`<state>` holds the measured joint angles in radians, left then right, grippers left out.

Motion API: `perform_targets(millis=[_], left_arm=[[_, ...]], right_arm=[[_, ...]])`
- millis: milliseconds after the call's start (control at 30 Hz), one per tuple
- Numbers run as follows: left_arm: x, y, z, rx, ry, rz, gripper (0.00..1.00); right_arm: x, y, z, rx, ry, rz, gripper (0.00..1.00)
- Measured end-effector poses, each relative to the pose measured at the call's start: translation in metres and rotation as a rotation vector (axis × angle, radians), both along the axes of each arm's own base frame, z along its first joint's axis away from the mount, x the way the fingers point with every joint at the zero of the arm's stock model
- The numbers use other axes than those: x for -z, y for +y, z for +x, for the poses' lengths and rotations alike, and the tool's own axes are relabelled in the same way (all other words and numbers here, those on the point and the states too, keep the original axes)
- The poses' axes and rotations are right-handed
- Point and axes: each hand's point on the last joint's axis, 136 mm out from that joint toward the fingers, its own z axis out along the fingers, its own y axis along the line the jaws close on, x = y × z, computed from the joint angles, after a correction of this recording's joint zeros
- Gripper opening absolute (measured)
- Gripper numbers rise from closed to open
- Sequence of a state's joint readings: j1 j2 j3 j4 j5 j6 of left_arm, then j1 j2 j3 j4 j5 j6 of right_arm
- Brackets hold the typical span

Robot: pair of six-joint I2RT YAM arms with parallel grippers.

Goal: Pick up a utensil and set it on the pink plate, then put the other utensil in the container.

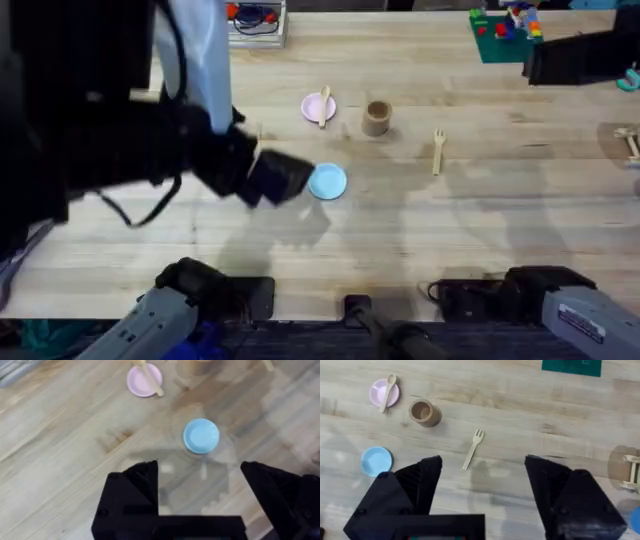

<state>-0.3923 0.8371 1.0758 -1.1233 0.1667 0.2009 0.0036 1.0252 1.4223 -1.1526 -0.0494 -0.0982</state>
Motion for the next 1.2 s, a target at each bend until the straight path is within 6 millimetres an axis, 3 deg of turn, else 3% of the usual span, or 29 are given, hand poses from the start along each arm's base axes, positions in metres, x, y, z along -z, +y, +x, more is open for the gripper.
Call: perform_targets(millis=[167, 567, 933, 1200], left_arm=[[0.009, -0.008, -0.02, 0.085, 0.006, -0.049, 0.993], [0.001, -0.019, -0.031, 0.237, -0.06, -0.059, 0.992], [-0.015, -0.031, -0.024, 0.293, -0.143, -0.106, 0.993], [-0.016, -0.033, -0.024, 0.299, -0.147, -0.112, 0.993]], right_arm=[[0.0, 0.0, 0.0, 0.0, 0.002, 0.0, 0.995], [0.019, 0.0, -0.02, 0.074, 0.127, 0.058, 0.996], [0.048, 0.0, -0.02, 0.187, 0.312, 0.125, 0.996], [0.073, 0.001, -0.008, 0.295, 0.436, 0.172, 0.996]])
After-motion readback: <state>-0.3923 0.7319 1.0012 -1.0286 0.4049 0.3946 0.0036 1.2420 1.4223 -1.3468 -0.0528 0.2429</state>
